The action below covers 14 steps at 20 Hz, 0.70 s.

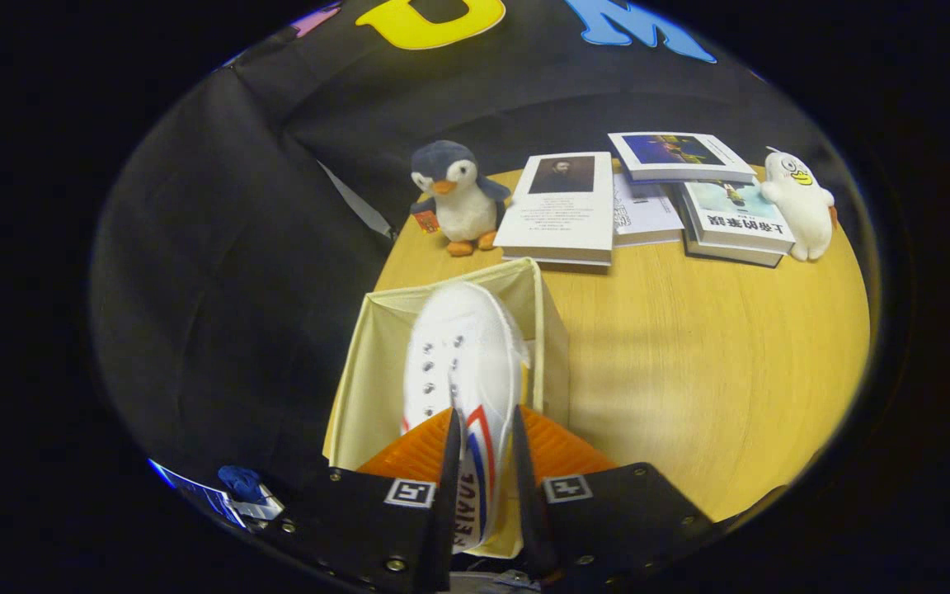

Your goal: Open the storage box then place both shoes into the box .Put the left shoe in first, then the right shoe, with the right side of both shoes facing outward in a uniform manner.

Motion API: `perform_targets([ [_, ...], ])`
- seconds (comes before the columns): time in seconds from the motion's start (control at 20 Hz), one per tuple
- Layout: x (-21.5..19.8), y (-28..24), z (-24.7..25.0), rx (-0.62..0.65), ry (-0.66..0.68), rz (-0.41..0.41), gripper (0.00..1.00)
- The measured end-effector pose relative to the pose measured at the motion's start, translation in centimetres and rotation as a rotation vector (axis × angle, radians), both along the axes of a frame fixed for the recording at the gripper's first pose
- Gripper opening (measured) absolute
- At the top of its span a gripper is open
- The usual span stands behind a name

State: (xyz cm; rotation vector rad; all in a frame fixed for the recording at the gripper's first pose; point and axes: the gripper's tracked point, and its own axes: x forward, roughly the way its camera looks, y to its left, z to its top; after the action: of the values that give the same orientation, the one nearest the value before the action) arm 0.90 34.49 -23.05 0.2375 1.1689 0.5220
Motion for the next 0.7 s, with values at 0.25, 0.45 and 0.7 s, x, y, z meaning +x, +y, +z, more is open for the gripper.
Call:
perform_targets([
  [0.25, 1.3, -1.9, 3.1, -0.012, -0.160, 0.005, 0.98],
  [0.45, 1.4, -4.0, 5.7, 0.032, -0.198, -0.026, 0.98],
  [0.7, 3.1, -10.3, 8.3, 0.009, -0.308, -0.101, 0.98],
])
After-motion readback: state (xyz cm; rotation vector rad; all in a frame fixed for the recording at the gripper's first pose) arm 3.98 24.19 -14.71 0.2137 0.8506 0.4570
